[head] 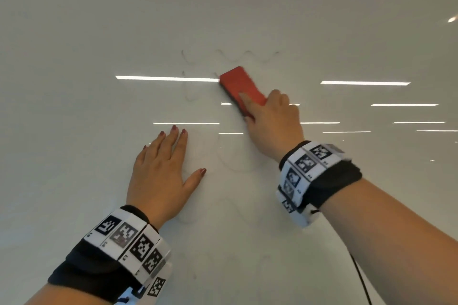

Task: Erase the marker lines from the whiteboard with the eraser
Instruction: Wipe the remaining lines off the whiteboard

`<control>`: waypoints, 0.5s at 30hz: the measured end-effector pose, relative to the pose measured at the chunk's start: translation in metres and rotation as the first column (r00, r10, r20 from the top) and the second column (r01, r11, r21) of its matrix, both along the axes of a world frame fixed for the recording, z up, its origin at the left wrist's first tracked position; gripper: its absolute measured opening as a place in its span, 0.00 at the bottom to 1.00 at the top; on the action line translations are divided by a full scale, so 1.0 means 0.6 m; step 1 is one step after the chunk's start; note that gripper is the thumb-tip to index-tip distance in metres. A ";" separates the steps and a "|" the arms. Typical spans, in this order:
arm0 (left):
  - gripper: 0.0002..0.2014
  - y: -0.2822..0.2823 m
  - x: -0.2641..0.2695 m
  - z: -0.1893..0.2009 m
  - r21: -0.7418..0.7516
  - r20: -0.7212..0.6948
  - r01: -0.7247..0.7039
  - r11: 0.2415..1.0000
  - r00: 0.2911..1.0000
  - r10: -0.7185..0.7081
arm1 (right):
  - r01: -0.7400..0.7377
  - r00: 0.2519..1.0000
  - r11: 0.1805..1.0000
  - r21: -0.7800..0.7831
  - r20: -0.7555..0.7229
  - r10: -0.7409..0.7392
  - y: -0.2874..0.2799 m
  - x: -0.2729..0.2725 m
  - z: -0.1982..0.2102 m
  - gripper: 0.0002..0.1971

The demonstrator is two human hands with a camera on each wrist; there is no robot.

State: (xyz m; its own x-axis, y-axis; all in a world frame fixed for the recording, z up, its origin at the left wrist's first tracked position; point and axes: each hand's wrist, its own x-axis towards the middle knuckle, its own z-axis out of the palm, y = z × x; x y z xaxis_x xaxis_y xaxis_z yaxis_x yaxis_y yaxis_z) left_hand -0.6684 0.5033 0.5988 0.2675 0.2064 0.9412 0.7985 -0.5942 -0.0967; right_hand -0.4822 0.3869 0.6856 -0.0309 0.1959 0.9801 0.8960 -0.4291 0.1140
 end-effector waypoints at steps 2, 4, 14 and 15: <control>0.43 0.001 -0.002 -0.001 0.005 -0.007 -0.003 1.000 1.000 0.003 | 0.058 0.996 0.997 0.046 -0.074 -0.054 -0.014 0.032 0.024 0.27; 0.43 0.003 -0.003 -0.001 0.012 -0.011 0.001 1.000 1.000 -0.001 | 0.102 0.986 0.992 0.075 -0.139 -0.091 -0.026 0.057 0.048 0.27; 0.43 0.002 -0.004 -0.001 0.017 -0.009 -0.007 1.000 1.000 0.007 | 0.066 0.975 0.995 0.075 -0.218 -0.048 -0.014 0.034 0.104 0.27; 0.43 0.001 -0.004 -0.001 0.013 -0.006 -0.007 1.000 1.000 0.007 | 0.057 0.985 0.997 0.058 -0.169 -0.046 -0.009 0.025 0.092 0.27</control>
